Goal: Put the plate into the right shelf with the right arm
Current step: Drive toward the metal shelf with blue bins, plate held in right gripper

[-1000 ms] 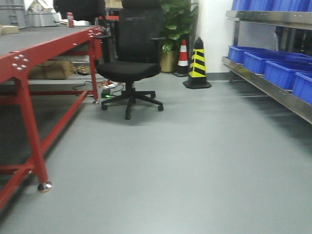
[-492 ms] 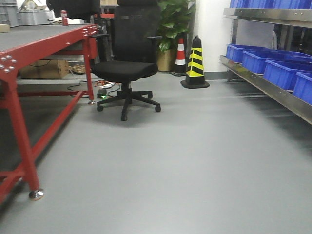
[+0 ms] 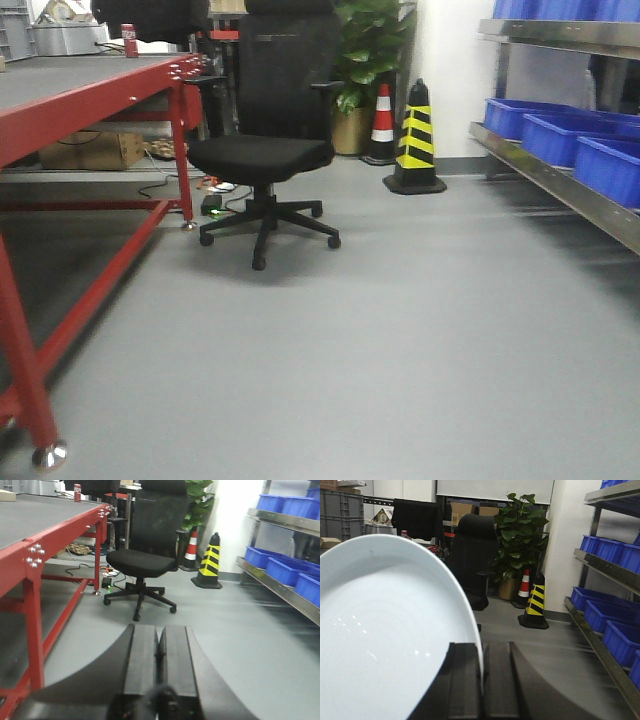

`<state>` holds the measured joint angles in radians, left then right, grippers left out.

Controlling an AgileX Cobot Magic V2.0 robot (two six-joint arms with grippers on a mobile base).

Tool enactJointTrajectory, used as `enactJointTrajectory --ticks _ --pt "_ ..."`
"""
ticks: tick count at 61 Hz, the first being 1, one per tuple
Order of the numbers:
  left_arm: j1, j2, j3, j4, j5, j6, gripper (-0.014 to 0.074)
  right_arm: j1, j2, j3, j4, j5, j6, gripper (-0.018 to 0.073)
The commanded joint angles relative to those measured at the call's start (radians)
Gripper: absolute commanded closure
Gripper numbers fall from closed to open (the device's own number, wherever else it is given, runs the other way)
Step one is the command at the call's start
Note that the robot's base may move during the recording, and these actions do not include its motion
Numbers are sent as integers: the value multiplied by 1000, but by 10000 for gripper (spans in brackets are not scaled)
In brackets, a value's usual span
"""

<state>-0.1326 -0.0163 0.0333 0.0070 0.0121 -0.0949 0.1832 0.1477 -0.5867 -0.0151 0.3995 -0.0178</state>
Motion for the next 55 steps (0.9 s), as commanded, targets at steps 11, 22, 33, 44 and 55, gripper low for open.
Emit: enactJointTrajectory --ticks 11,22,33,44,55 --pt "-7 -9 8 0 -90 -6 643 -4 15 -27 -5 -97 -6 531" --pt "-7 -9 8 0 -90 -6 643 -4 15 -27 -5 -97 -6 531" --pt "-7 -9 8 0 -90 -6 643 -4 15 -27 -5 -97 -6 531" --pt "-7 -9 8 0 -90 -6 643 -4 15 -27 -5 -97 -6 531" --pt "-7 -9 8 0 -90 -6 643 -4 15 -27 -5 -97 -6 531"
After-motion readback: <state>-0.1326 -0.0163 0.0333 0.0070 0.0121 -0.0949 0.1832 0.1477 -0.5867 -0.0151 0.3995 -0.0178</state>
